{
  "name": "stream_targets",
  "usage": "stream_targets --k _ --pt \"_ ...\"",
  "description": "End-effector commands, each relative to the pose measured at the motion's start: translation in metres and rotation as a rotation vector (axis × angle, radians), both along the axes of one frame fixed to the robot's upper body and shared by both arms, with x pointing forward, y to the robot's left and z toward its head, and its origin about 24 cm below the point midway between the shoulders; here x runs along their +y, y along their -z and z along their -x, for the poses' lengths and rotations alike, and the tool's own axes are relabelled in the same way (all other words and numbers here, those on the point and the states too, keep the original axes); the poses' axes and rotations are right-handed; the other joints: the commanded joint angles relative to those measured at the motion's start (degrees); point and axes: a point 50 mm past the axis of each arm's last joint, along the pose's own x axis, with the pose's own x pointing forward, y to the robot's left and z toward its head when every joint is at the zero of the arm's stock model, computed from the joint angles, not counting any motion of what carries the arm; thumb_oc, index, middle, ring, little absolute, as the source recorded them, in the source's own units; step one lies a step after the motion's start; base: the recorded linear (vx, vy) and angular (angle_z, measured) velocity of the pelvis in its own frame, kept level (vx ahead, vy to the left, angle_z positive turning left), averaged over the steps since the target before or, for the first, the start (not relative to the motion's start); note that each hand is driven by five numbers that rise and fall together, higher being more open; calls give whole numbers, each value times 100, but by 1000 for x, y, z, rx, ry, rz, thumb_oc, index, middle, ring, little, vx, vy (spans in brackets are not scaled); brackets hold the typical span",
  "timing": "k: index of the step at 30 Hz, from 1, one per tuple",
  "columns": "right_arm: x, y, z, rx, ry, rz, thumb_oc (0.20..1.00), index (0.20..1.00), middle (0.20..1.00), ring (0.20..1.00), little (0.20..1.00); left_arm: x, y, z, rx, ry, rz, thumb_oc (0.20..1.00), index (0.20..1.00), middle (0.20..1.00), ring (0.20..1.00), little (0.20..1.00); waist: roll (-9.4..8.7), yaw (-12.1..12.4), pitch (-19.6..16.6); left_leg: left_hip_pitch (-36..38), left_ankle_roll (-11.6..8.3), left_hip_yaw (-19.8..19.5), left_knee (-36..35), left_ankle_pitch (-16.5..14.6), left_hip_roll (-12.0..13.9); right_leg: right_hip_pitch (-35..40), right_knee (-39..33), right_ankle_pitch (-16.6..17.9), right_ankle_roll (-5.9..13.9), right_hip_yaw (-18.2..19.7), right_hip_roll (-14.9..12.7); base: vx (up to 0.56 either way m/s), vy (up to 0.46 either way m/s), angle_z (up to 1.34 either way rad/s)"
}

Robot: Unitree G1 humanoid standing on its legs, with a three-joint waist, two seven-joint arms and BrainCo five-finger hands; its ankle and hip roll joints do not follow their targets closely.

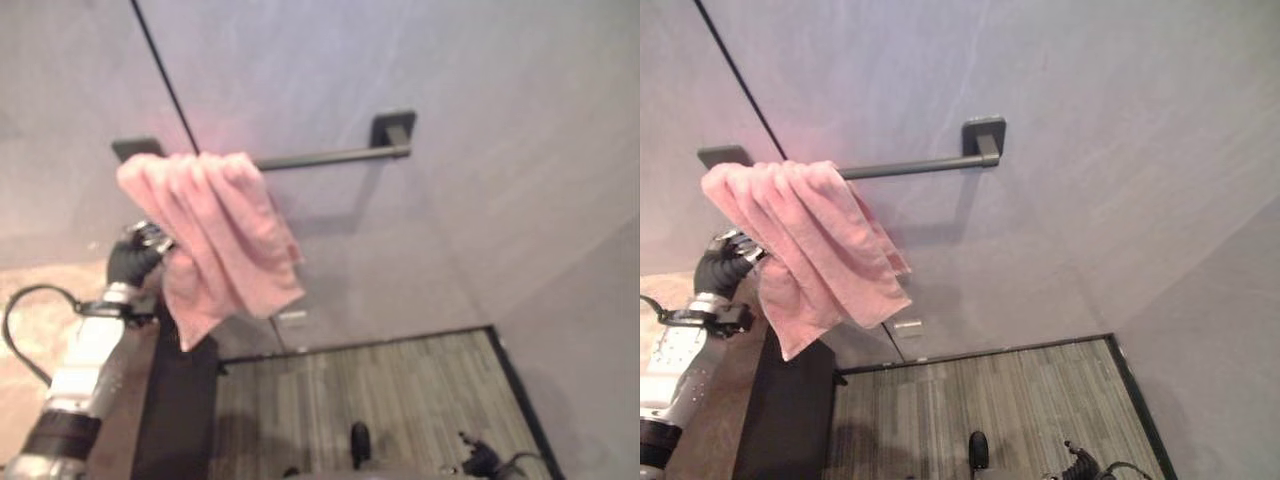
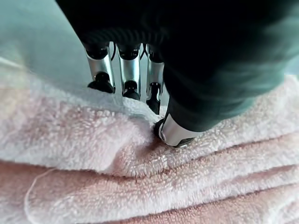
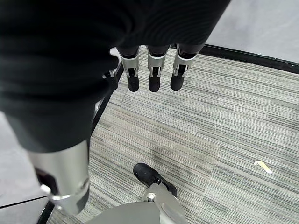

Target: Put brush and paste in cup on sink, flatten towel.

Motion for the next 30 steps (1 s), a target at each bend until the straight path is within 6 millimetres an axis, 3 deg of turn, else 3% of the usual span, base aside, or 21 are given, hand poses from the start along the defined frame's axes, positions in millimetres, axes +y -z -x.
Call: stream_targets --k 1,4,8,9,11,13,14,15,16,17,20,21,23,25,26,27,28,30 --pt "-6 -5 -10 -24 -30 23 1000 1000 1000 1000 1000 -3 -31 -16 -120 30 -10 200 200 200 200 200 -55 -202 -37 95 22 -9 76 -90 -9 479 36 -546 518 41 -315 0 0 0" --pt "-5 -9 -19 -59 -42 17 1000 1000 1000 1000 1000 -4 -29 -18 -108 37 -12 200 200 200 200 200 -53 -208 -52 113 19 4 76 -89 0 498 36 -553 514 52 -312 0 0 0" --pt "-2 -28 -50 -202 -69 -15 1000 1000 1000 1000 1000 1 -29 -17 -100 24 -12 200 200 200 200 200 -46 -213 -56 132 17 31 76 -86 0 510 36 -551 517 42 -315 -10 1 0" --pt "1 -51 -80 -344 -88 -49 1000 1000 1000 1000 1000 3 -29 -17 -96 26 -15 200 200 200 200 200 -42 -203 -55 136 17 38 76 -75 3 516 36 -545 517 40 -317 -32 4 -1" --pt "2 -58 -89 -389 -87 -64 1000 1000 1000 1000 1000 3 -29 -16 -97 26 -13 200 200 200 200 200 -41 -194 -51 143 19 34 76 -72 1 522 36 -542 516 40 -316 -19 1 0" --pt "9 -84 -118 -523 -118 -111 1000 1000 1000 1000 1000 5 -29 -15 -93 26 -20 200 200 200 200 200 -45 -158 -49 145 24 38 76 -66 1 527 36 -536 519 30 -325 -55 10 1" --pt "18 -107 -137 -621 -181 -148 1000 1000 1000 1000 1000 7 -28 -12 -88 24 -19 200 200 200 200 200 -50 -117 -56 149 28 45 76 -67 3 537 36 -533 522 12 -335 -49 14 -2" --pt "18 -107 -137 -620 -181 -148 1000 1000 1000 1000 1000 7 -28 -12 -88 23 -18 200 200 200 200 200 -48 -120 -53 152 28 44 76 -68 3 540 36 -534 522 11 -334 -62 21 -3" --pt "34 -137 -162 -741 -248 -228 1000 1000 1000 1000 1000 7 -25 -11 -73 29 -14 200 200 200 200 200 -57 -56 -65 149 37 32 76 -56 1 553 36 -534 515 -4 -344 -47 17 -1" --pt "42 -149 -170 -787 -271 -268 1000 1000 1000 1000 1000 7 -24 -10 -66 28 -14 200 200 200 200 200 -67 -34 -66 152 43 26 76 -53 1 563 36 -532 508 -12 -348 -47 17 -1" --pt "56 -162 -183 -822 -311 -331 1000 1000 1000 1000 1000 7 -23 -11 -54 35 -21 200 200 200 200 200 -91 16 -71 145 53 16 76 -47 0 567 36 -525 503 -31 -355 -47 12 1" --pt "80 -183 -201 -865 -412 -382 1000 1000 1000 1000 1000 7 -24 -12 -47 38 -28 200 200 200 200 200 -125 102 -71 130 55 -2 76 -31 3 567 36 -514 493 -58 -362 -34 7 1" --pt "87 -191 -207 -889 -421 -410 1000 1000 1000 1000 1000 7 -25 -13 -47 40 -26 200 200 200 200 200 -140 125 -58 116 56 -17 76 -25 1 563 36 -506 490 -72 -367 -48 11 4" --pt "112 -208 -221 -919 -481 -486 1000 1000 1000 1000 1000 5 -27 -14 -50 51 -31 200 200 200 200 200 -176 193 -26 66 58 -32 76 0 -4 526 36 -474 483 -91 -376 -90 15 11" --pt "134 -225 -231 -945 -543 -526 1000 1000 1000 1000 1000 2 -31 -17 -57 65 -40 200 200 200 200 200 -214 260 28 -31 59 -66 76 37 -10 457 36 -437 481 -133 -389 -89 9 4" --pt "134 -225 -231 -945 -544 -527 1000 1000 1000 1000 1000 2 -31 -17 -58 65 -40 200 200 200 200 200 -214 255 28 -34 59 -69 76 38 -10 455 36 -437 482 -135 -390 -125 13 -1" --pt "152 -240 -238 -966 -590 -574 1000 1000 1000 1000 1000 1 -39 -19 -77 74 -52 200 200 200 200 200 -249 320 80 -148 59 -99 76 80 -9 370 36 -398 487 -175 -408 -62 8 5" --pt "159 -247 -241 -977 -606 -589 1000 1000 1000 1000 1000 0 -43 -19 -85 78 -58 200 200 200 200 200 -269 340 107 -215 59 -127 76 104 -14 321 36 -379 488 -202 -419 -72 15 21"
